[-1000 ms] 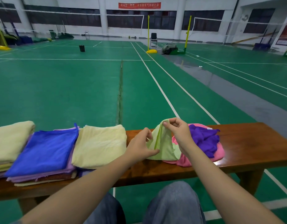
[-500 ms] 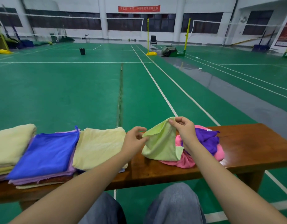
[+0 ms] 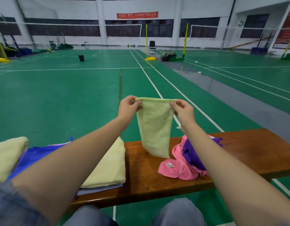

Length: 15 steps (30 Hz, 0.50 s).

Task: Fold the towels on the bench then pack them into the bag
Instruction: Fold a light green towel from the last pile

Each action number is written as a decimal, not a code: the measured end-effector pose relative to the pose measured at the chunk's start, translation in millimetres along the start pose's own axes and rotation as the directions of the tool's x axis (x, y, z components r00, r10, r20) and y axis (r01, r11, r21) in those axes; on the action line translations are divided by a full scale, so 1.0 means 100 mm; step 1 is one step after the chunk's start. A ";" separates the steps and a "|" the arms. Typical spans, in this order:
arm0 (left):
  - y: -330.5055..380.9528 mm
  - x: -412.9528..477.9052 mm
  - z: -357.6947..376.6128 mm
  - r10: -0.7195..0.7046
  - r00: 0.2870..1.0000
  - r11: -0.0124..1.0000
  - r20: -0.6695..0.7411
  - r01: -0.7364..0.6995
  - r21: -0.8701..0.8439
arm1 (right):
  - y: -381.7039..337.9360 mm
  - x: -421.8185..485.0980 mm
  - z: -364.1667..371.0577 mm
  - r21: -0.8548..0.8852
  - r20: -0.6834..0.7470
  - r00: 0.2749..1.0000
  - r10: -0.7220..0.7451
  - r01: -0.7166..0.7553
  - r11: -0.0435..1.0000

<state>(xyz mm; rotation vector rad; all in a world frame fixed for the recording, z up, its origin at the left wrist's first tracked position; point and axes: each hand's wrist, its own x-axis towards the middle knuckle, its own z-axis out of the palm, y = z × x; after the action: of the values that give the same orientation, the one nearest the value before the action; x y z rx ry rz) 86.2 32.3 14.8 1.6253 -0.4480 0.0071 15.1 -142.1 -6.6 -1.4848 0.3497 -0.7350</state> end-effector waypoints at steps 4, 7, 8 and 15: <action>0.15 0.16 0.00 0.074 0.996 0.996 -0.039 -0.076 -0.041 | -0.14 0.18 0.08 0.040 -0.008 0.999 -0.035 0.036 0.999; 0.17 0.11 -0.04 0.091 0.994 0.996 -0.068 -0.091 0.003 | -0.15 0.15 0.11 0.032 0.014 0.999 -0.043 0.042 0.999; 0.13 0.05 -0.06 0.086 0.994 0.996 -0.063 -0.085 0.016 | -0.11 0.11 0.09 0.019 0.023 0.999 -0.035 0.035 0.999; -0.40 -0.69 -0.16 -0.120 0.993 0.993 0.025 0.120 -0.005 | 0.32 -0.63 -0.21 -0.121 0.182 0.983 0.028 -0.006 0.993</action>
<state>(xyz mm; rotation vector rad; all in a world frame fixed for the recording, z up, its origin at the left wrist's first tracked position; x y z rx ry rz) 38.6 68.5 -40.6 1.6453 -0.3681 -0.1040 -37.4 -120.9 -53.7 -1.6480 0.2692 -0.5662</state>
